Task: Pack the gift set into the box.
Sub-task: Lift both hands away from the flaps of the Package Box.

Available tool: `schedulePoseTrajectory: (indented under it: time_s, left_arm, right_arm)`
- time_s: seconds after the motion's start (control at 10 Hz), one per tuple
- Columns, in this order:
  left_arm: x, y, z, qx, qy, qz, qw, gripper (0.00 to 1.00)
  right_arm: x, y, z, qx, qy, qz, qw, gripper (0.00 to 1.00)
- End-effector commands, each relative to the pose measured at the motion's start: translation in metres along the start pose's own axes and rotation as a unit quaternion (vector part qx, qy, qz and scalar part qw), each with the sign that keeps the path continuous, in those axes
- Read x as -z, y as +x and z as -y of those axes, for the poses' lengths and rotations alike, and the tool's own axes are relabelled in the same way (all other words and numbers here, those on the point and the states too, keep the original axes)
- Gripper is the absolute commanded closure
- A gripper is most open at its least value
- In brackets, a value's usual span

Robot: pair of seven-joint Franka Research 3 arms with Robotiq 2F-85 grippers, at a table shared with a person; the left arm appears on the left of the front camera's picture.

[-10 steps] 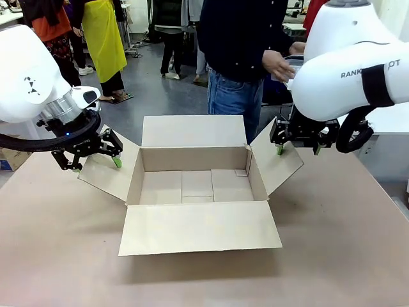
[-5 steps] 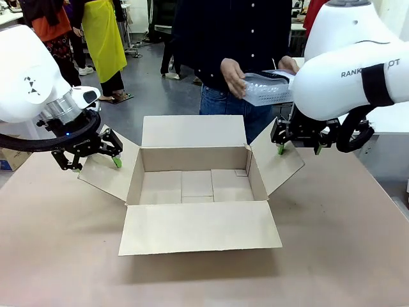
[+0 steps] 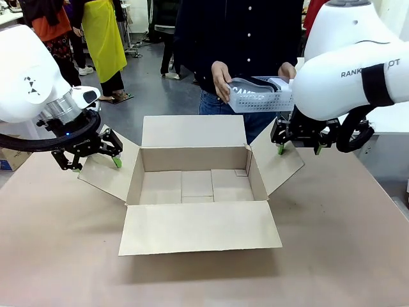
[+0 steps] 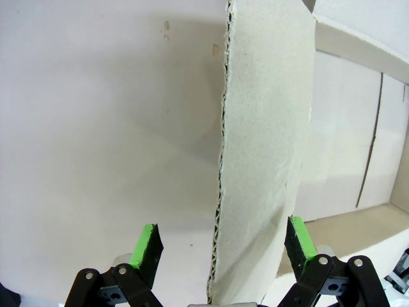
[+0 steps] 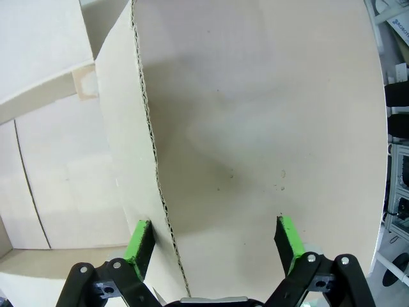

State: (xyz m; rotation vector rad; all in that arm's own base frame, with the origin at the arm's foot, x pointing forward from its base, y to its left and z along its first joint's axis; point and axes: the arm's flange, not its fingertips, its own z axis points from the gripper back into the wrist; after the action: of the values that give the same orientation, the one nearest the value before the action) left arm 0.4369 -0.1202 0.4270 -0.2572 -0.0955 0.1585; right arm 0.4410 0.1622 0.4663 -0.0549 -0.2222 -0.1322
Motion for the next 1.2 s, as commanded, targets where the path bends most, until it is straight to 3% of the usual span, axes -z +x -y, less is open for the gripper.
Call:
schedulePoseTrajectory:
  time_s: [0.0,1.1]
  left_arm:
    - [-0.0025,-0.0011,0.0003,-0.005,0.006,0.002,1.000,0.00]
    - [-0.0025,-0.0011,0.0003,-0.005,0.006,0.002,1.000,0.00]
  right_arm:
    - [-0.0008,0.0025,-0.0003,0.004,-0.013,0.006,1.000,0.00]
    - [-0.0008,0.0025,-0.0003,0.004,-0.013,0.006,1.000,0.00]
